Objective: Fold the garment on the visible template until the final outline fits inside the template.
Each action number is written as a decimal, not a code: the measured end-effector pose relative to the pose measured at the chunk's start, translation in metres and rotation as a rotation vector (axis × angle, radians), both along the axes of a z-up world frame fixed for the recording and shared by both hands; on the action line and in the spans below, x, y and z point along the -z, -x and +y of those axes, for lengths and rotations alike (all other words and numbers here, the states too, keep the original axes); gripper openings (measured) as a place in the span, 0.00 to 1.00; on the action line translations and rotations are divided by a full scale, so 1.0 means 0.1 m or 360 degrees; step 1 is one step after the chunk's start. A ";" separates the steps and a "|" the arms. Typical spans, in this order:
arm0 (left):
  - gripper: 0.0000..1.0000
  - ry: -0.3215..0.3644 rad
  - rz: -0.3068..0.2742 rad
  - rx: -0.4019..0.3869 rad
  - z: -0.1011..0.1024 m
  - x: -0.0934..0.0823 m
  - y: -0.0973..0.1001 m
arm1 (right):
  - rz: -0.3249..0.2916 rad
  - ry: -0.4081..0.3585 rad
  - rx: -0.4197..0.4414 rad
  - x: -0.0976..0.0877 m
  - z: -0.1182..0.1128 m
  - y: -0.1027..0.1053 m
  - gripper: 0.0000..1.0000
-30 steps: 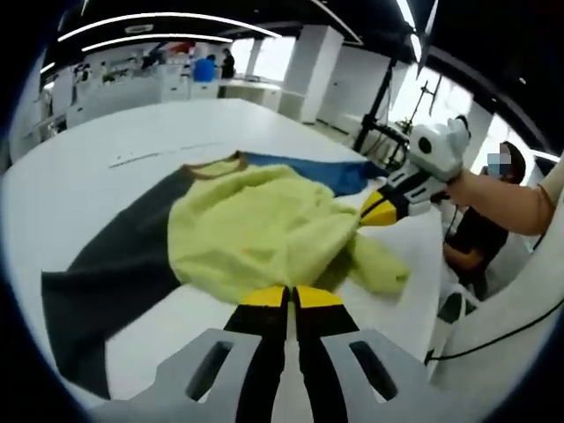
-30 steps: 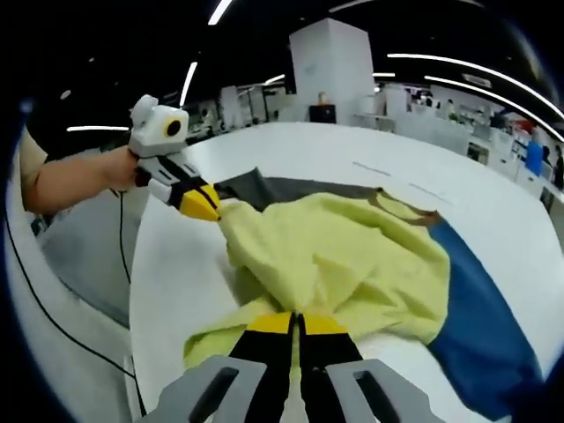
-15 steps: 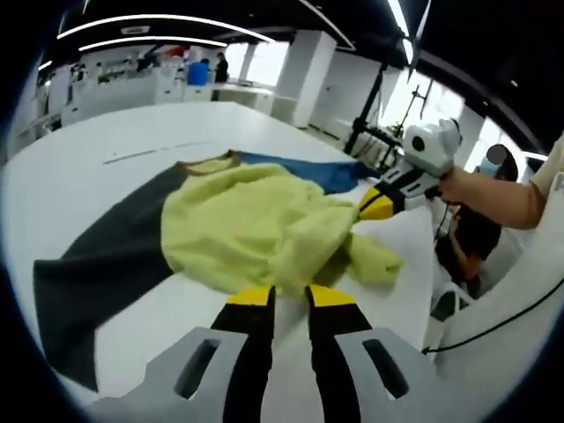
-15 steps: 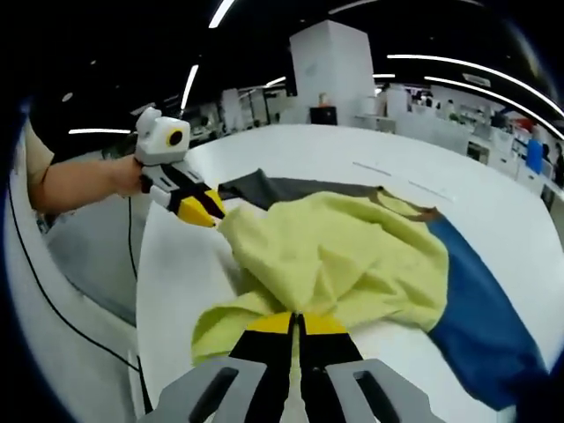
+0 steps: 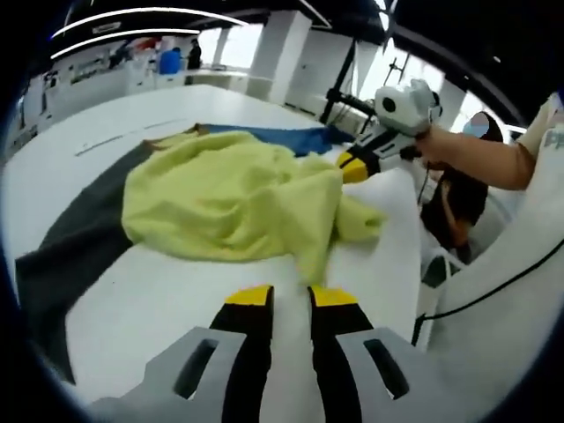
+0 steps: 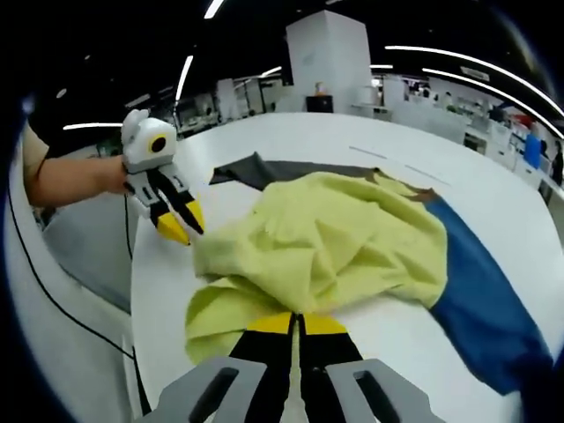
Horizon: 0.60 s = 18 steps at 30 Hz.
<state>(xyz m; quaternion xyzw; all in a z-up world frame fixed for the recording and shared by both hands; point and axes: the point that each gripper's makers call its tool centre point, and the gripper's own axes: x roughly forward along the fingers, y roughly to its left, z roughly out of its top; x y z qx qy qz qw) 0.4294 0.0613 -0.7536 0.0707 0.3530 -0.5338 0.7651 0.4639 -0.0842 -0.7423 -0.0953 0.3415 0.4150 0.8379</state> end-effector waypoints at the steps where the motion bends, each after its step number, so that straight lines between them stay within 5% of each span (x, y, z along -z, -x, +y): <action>1: 0.11 0.0005 0.0007 0.0014 -0.02 0.02 0.04 | 0.0005 0.0000 -0.0013 0.01 0.00 0.02 0.00; 18: 0.11 0.0060 -0.0007 -0.0079 -0.16 0.11 0.11 | -0.0050 -0.0129 -0.0016 -0.15 -0.05 0.21 0.12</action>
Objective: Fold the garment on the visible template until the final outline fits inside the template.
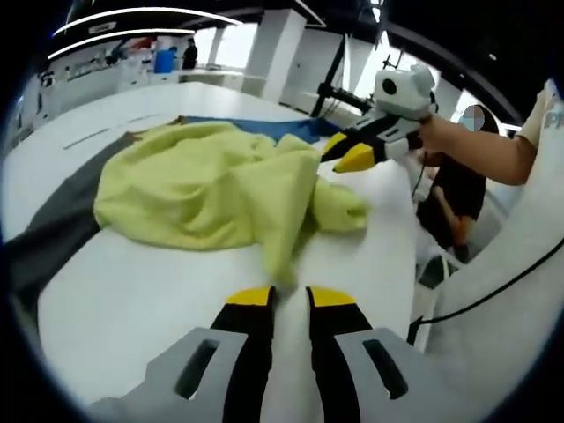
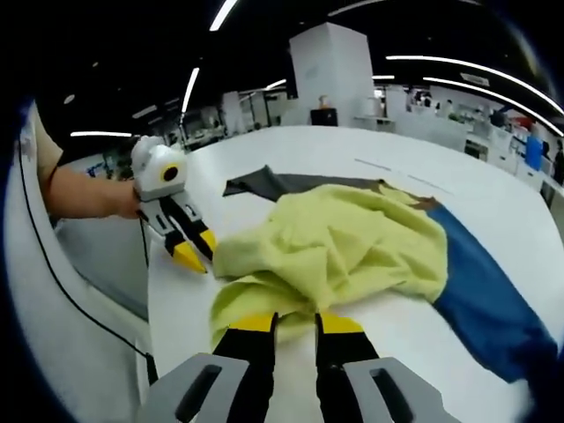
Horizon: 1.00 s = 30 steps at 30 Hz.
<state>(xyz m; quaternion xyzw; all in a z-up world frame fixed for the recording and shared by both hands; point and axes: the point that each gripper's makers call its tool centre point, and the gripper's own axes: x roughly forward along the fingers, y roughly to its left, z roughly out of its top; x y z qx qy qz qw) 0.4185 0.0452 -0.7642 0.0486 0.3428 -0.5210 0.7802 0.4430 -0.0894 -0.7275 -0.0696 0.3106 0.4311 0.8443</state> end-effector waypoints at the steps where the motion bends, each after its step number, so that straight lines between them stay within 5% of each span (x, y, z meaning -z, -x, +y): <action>1: 0.11 0.0004 -0.0001 -0.0002 -0.01 0.00 0.00 | 0.0004 -0.0012 0.0004 0.00 -0.01 0.02 0.13; 30: 0.02 0.0029 -0.0017 -0.0046 -0.09 0.02 -0.04 | 0.0118 -0.0043 -0.0121 0.35 -0.17 0.59 0.08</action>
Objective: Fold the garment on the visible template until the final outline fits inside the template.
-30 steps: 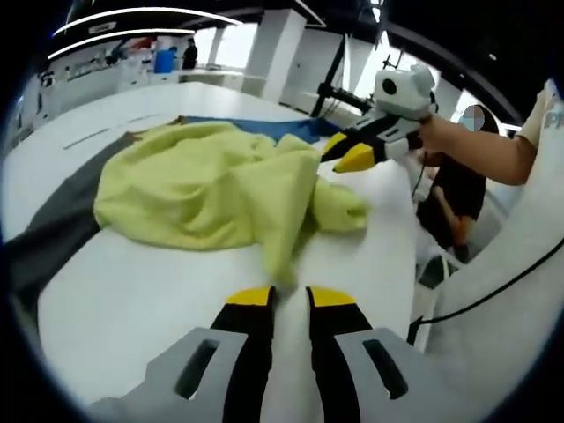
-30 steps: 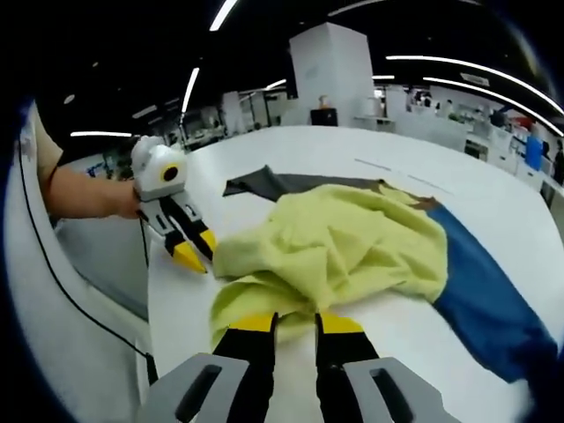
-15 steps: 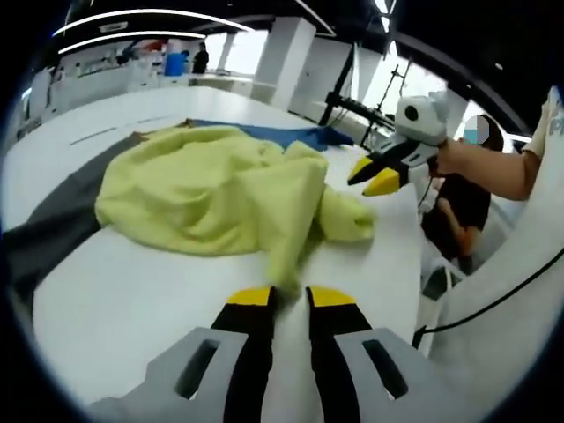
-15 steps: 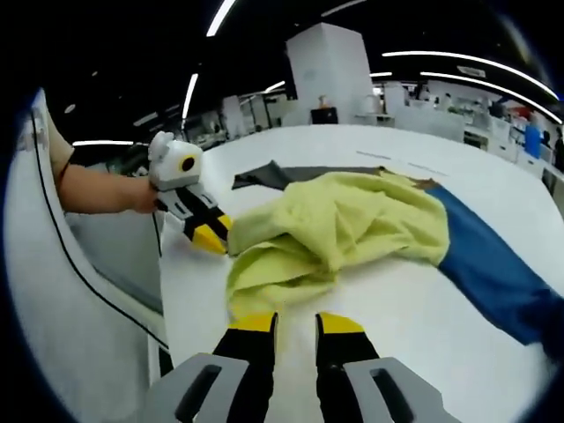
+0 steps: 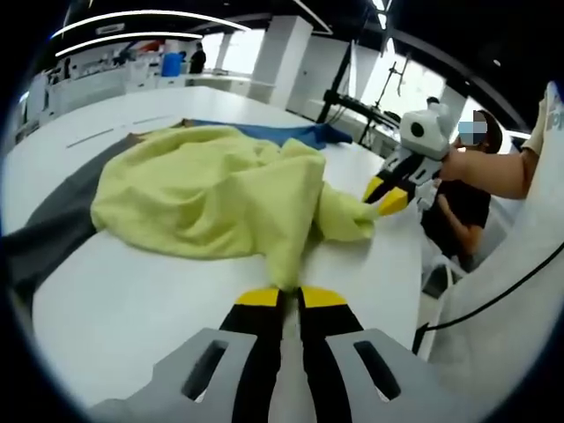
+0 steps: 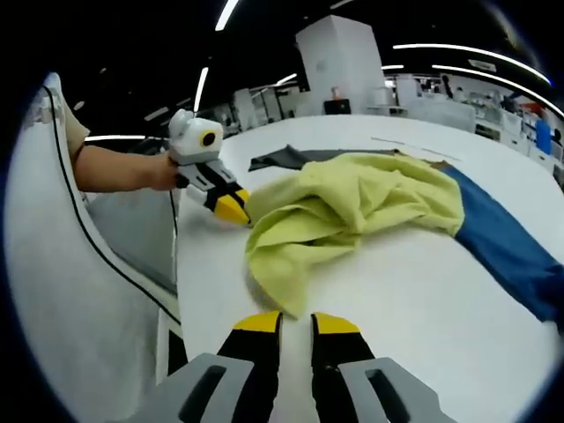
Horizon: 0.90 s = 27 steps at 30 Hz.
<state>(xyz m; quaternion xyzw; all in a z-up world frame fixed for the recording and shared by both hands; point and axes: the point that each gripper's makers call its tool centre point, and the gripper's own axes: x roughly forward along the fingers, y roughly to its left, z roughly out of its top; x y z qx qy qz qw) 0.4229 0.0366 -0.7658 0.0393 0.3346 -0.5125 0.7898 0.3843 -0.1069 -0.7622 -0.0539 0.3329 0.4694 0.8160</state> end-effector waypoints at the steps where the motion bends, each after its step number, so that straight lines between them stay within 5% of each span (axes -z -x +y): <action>1: 0.02 -0.0001 0.0000 -0.0001 0.00 0.00 0.00 | -0.0007 0.0003 -0.0011 0.01 0.01 0.00 0.07; 27: 0.00 0.0000 -0.0002 -0.0029 -0.03 -0.02 -0.01 | -0.0210 0.0112 -0.0176 0.08 0.12 -0.05 0.00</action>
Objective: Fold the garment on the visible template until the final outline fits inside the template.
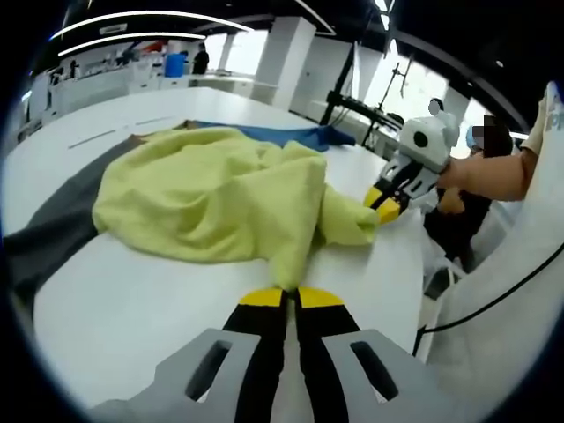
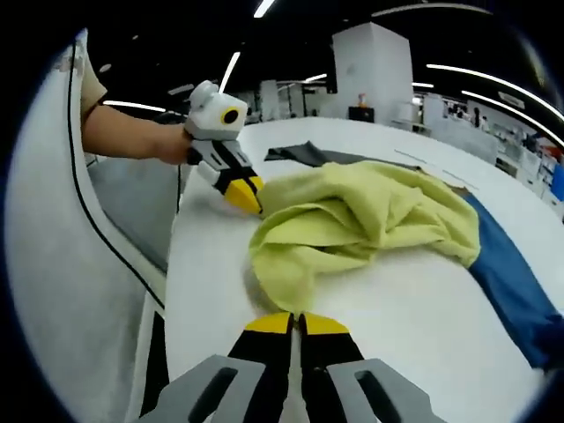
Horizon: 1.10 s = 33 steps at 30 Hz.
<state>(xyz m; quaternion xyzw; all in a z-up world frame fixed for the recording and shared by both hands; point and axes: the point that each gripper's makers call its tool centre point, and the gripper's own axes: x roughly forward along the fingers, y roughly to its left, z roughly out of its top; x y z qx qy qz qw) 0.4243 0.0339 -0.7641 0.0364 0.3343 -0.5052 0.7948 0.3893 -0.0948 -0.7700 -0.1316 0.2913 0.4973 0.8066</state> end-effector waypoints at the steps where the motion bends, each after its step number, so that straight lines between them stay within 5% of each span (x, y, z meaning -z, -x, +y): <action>1: 0.00 0.0002 -0.0004 0.0000 0.00 -0.01 -0.01 | -0.0012 0.0007 0.0001 0.00 -0.01 -0.01 0.00; 33: 0.00 -0.0031 0.0030 -0.0096 0.52 -0.04 0.11 | 0.0021 0.0046 0.0191 -0.12 -0.53 -0.05 0.00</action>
